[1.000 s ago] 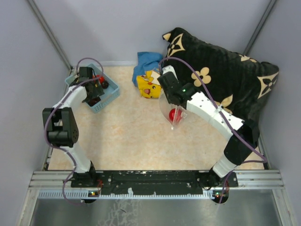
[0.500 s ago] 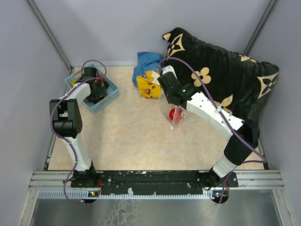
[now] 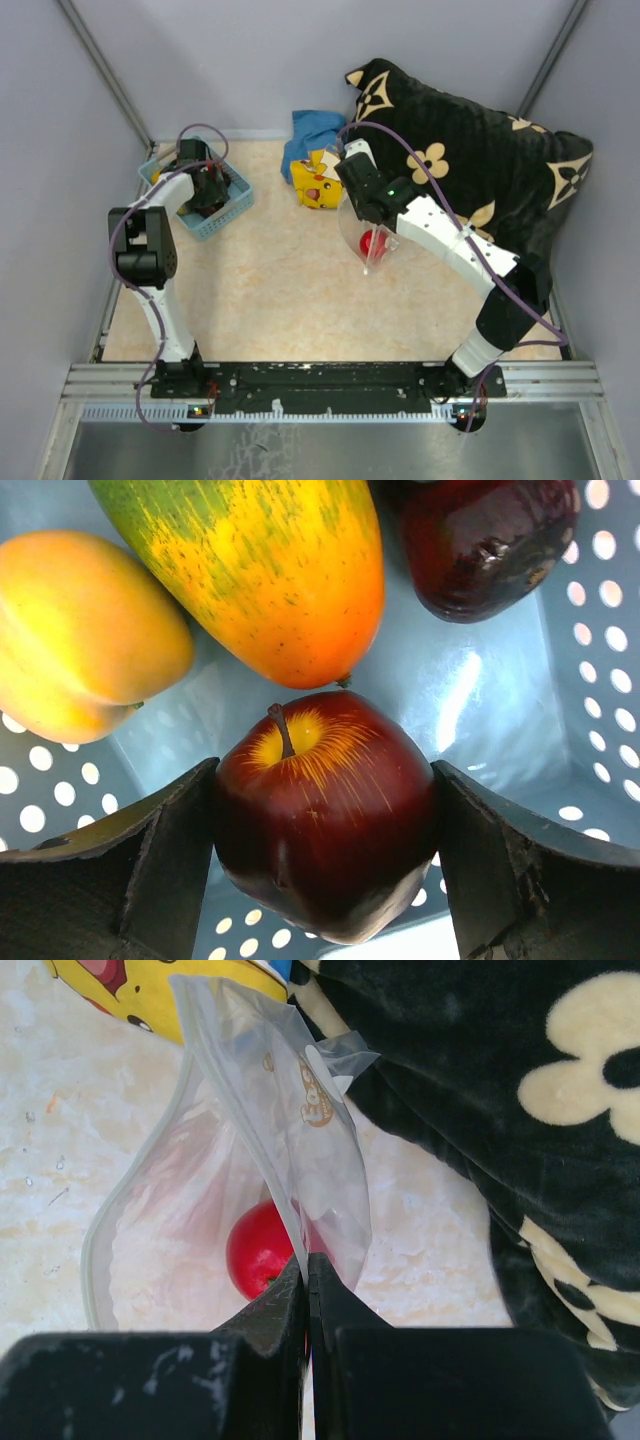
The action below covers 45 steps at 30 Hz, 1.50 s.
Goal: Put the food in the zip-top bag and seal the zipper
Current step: Pick up the fake fruit from the bin, then place the fake fruit in the zipper food storage bag.
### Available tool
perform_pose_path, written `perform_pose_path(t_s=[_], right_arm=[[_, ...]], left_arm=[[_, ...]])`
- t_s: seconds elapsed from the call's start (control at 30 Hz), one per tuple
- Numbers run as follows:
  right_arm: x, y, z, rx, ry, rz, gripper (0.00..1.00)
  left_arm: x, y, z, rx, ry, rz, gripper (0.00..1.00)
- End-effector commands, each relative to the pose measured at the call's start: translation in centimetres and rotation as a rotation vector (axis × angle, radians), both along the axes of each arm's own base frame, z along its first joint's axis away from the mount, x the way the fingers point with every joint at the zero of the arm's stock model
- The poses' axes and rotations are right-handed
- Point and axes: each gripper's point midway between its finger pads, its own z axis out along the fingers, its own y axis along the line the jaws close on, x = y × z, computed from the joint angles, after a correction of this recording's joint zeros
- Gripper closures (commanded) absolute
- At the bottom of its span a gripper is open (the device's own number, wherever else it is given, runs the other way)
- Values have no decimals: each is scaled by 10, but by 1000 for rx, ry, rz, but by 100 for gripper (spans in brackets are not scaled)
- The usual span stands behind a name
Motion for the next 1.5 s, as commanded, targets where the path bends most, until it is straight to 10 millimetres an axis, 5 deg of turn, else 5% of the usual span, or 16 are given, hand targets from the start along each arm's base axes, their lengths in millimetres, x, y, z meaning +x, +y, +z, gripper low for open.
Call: perform_pose_path(t_s=[0.0,0.3,0.53,0.8,1.1,1.27,1.47], right_arm=[[1,-1,16,16,-41,-4,100],[1,3,22,38,-36,-2,100],[-2,6,21,66,-12,-16,100],[-7,9,22,92,10,-27,100],[-11,19,25,144,28,-31,100],[-14,20,24,160,42,-40,100],[-17,27,21,212,66,-50,100]], left_arm=[[1,-6,39,-36,-89,-19,46],[-13,-23,84,-130,-214,-19,53],[-43,-79,118,-261,-363,-143,54],[-79,-120,151,-310,-474,-238,53],[-120,-197,170,-487,-604,-443,52],[-146,-232,202,-599,-694,-555,52],[-171,-253,222,-694,-767,-629,52]])
